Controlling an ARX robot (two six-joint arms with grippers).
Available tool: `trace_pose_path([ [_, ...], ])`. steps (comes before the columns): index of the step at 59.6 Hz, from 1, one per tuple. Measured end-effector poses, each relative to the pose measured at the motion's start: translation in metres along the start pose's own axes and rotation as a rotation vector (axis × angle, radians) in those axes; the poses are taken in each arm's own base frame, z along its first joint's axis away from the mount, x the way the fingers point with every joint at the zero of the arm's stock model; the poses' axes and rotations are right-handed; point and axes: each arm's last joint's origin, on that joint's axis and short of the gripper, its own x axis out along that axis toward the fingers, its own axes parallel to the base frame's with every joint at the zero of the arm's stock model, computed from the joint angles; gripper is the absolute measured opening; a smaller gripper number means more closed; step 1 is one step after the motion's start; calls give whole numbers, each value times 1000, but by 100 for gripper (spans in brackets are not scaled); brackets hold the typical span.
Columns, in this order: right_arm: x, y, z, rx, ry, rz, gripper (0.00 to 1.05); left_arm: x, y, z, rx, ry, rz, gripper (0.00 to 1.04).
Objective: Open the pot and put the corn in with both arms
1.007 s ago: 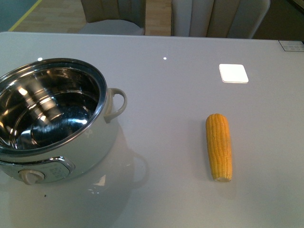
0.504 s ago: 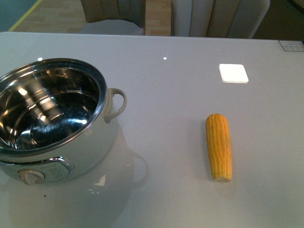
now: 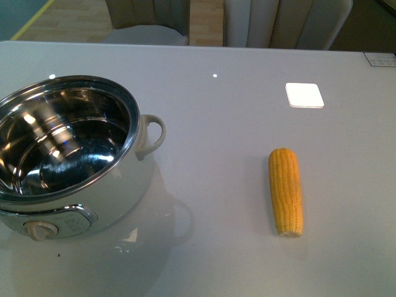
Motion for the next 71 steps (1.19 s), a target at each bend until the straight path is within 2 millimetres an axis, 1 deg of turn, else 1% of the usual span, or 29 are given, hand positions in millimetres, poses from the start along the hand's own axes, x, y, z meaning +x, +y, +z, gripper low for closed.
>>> trace_pose_path([
  [4,2,0,3,26,9,-8,96,0,0,0,0,0,0,98],
  [10,7,4,13,7,-16,-20,96,0,0,0,0,0,0,98],
  [12,12,5,16,-3,-13,-25,96,0,0,0,0,0,0,98],
  [16,26,10,20,-26,1,-44,96,0,0,0,0,0,0,98],
  [22,44,17,23,-50,33,-38,96,0,0,0,0,0,0,98],
  [26,64,25,26,-69,66,-25,96,0,0,0,0,0,0,98],
  [29,73,29,29,-77,67,-25,96,0,0,0,0,0,0,98],
  [31,86,33,33,-89,75,-27,96,0,0,0,0,0,0,98],
  [34,96,36,37,-94,84,-28,96,0,0,0,0,0,0,98],
  [35,104,39,40,-99,87,-32,96,0,0,0,0,0,0,98],
  [38,117,44,43,-107,97,-30,96,0,0,0,0,0,0,98],
  [45,143,60,49,-136,111,-7,96,0,0,0,0,0,0,98],
  [57,178,86,46,-192,137,54,96,0,0,0,0,0,0,98],
  [63,194,94,44,-204,150,61,96,0,0,0,0,0,0,98],
  [71,215,98,41,-214,168,44,96,0,0,0,0,0,0,98],
])
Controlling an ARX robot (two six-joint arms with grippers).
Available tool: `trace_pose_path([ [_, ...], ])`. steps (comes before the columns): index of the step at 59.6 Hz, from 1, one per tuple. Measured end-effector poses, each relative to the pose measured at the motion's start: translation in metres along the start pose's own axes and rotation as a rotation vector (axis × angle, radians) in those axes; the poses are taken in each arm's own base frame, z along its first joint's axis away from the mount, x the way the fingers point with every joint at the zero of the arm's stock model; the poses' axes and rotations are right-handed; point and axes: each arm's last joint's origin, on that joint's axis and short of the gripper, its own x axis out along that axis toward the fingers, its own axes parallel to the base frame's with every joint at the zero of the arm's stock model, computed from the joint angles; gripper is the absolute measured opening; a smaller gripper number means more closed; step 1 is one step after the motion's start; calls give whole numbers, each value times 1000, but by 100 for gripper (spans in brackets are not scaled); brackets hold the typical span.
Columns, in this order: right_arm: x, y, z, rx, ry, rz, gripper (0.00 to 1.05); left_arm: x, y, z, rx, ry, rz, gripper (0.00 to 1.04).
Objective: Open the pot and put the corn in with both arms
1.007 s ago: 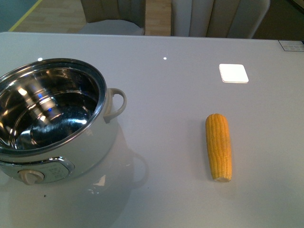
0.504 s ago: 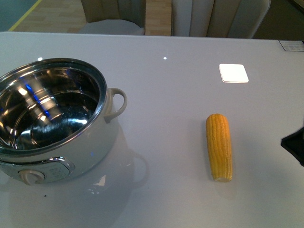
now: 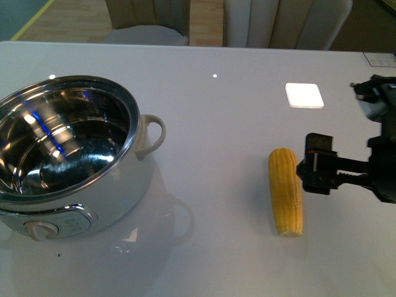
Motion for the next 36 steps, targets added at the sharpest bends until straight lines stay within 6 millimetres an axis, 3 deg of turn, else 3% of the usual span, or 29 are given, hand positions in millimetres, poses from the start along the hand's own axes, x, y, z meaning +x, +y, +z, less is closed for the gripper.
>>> trace_pose_path([
  [14,34,1,-7,-18,48,-19,96,0,0,0,0,0,0,98],
  [31,57,2,-16,-85,118,-42,96,0,0,0,0,0,0,98],
  [36,60,3,-18,-96,141,-38,86,0,0,0,0,0,0,98],
])
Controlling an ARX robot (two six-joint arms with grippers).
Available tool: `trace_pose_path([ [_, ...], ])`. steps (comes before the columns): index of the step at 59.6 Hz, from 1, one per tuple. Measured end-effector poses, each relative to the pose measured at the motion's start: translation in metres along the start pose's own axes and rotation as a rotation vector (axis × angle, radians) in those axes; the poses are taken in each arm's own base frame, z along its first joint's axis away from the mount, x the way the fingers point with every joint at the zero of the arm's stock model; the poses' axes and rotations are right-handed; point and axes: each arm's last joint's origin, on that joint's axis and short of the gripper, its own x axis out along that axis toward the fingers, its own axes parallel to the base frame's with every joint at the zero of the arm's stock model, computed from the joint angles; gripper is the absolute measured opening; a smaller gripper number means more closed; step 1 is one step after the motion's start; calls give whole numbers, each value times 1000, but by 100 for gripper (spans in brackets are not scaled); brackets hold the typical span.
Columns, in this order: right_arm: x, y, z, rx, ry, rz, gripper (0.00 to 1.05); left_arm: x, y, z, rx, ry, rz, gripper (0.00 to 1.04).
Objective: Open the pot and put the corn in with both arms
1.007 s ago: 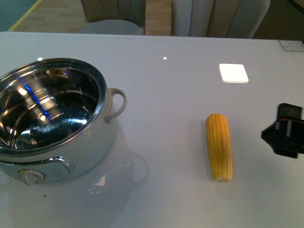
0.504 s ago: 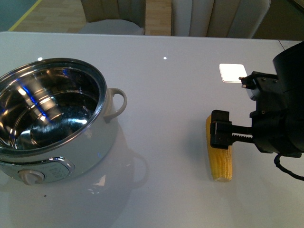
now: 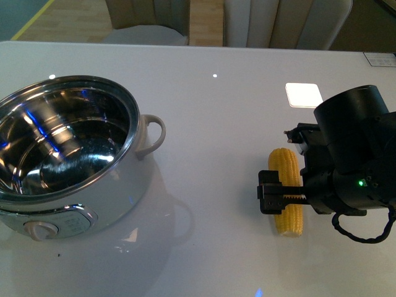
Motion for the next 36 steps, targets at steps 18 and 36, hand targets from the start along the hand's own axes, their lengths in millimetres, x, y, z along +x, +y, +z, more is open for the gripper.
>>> trace_pose_path([
  [18,4,4,-5,-37,30,8,41,0,0,0,0,0,0,98],
  [36,-13,8,-3,-50,-55,41,21,0,0,0,0,0,0,98],
])
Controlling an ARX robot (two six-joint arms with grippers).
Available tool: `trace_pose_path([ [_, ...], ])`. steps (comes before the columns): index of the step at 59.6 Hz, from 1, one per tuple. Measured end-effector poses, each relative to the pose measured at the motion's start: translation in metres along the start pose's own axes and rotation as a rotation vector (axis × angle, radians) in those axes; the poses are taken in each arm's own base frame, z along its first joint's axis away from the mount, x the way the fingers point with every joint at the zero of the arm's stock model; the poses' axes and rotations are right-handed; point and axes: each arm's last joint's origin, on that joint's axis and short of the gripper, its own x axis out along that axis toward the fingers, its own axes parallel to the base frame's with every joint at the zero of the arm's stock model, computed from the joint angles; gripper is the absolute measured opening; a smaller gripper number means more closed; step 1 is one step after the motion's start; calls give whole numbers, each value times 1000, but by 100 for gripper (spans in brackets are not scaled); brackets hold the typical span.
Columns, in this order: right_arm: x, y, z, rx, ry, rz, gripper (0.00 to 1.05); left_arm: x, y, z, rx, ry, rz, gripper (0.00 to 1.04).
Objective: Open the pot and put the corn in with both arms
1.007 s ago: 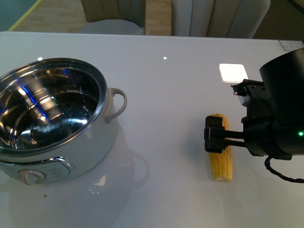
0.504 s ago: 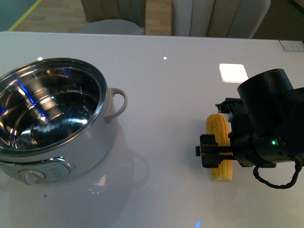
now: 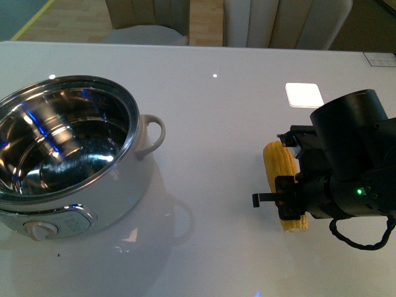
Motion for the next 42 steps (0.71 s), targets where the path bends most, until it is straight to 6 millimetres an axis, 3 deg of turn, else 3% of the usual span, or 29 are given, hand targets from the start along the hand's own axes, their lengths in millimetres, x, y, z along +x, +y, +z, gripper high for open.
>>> trace_pose_path([
  [22,-70,28,44,81,-172,198,18,0,0,0,0,0,0,98],
  [42,-94,82,97,136,-232,370,16,0,0,0,0,0,0,98],
])
